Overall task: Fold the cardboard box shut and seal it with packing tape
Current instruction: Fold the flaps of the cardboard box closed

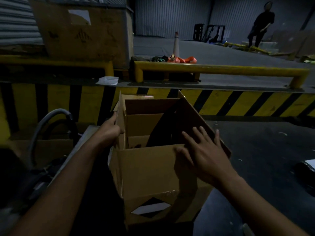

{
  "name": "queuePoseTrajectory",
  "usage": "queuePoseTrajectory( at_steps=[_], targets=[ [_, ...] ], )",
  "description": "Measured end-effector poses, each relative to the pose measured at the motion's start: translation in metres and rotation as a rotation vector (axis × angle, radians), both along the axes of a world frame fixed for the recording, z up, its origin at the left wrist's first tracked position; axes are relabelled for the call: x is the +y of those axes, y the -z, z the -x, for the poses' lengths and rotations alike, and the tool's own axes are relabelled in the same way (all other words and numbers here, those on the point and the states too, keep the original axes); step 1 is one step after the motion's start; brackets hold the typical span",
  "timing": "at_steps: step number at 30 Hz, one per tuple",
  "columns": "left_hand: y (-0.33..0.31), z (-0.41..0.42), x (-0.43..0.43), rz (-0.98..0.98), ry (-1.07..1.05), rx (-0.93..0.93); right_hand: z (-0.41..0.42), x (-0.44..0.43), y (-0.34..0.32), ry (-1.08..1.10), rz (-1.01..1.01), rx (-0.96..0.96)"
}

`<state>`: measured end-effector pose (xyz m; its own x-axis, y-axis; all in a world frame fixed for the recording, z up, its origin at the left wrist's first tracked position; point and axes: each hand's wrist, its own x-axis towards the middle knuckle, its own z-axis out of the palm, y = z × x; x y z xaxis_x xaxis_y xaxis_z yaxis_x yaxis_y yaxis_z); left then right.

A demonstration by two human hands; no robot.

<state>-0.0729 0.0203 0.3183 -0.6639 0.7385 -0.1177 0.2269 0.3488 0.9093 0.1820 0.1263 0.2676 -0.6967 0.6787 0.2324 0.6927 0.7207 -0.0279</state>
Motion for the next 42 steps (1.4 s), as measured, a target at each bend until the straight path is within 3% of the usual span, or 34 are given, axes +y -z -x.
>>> queuePoseTrajectory(
  at_steps=[4, 10, 12, 25, 31, 36, 39, 42],
  targets=[
    [0.000, -0.003, 0.000, -0.020, 0.012, -0.015, 0.013, -0.005, 0.030, 0.055, 0.004, 0.003],
    [0.009, 0.003, -0.004, -0.031, 0.017, 0.011, 0.022, -0.004, 0.085, 0.039, 0.413, -0.108],
    [0.012, 0.007, -0.005, -0.023, 0.026, 0.006, 0.019, -0.009, 0.090, 0.015, 0.454, -0.087],
    [-0.007, 0.012, 0.006, 0.098, 0.062, 0.000, 0.048, 0.006, 0.078, 0.077, 0.404, -0.035],
    [-0.010, 0.009, 0.019, -0.014, 0.121, 0.069, 0.108, 0.050, 0.015, 0.070, 0.347, 0.147],
    [0.000, 0.026, 0.029, 0.018, 0.116, 0.113, 0.167, 0.115, -0.015, 0.001, 0.337, 0.293],
    [0.011, 0.030, 0.033, 0.014, 0.139, 0.087, 0.198, 0.151, -0.016, 0.002, 0.348, 0.229],
    [0.016, 0.036, 0.033, 0.015, 0.162, 0.051, 0.217, 0.178, 0.001, 0.001, 0.278, -0.019]
  ],
)
